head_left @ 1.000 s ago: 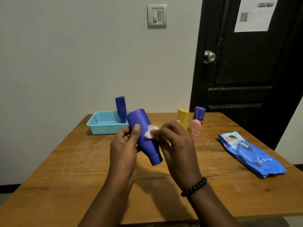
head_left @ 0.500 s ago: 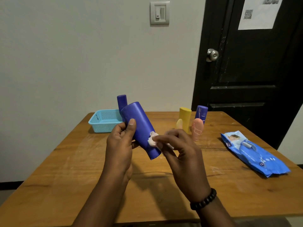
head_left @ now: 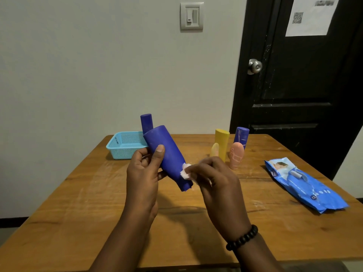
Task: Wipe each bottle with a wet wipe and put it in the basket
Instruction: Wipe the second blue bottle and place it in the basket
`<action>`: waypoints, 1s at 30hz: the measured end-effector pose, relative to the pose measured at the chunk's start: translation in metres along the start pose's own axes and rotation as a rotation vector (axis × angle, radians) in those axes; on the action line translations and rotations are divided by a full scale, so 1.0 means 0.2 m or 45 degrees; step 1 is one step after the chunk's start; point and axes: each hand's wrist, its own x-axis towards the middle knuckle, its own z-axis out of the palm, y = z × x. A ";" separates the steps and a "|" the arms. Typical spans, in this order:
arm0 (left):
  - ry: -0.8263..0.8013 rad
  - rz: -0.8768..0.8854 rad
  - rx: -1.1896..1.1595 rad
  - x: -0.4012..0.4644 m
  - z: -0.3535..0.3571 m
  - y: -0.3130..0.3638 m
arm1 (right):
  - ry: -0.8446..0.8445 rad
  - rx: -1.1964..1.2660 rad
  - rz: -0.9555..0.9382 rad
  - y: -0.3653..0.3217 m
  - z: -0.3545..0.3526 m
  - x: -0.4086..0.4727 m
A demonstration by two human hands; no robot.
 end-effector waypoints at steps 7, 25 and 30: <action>-0.331 -0.076 -0.001 -0.05 0.02 0.00 | 0.052 0.058 0.056 -0.07 0.01 0.06; -0.737 -0.290 -0.563 -0.10 0.01 0.01 | 0.146 0.127 -0.017 -0.12 -0.10 0.36; -0.691 -0.235 -0.641 -0.09 0.03 0.00 | 0.114 0.129 -0.081 -0.12 -0.10 0.26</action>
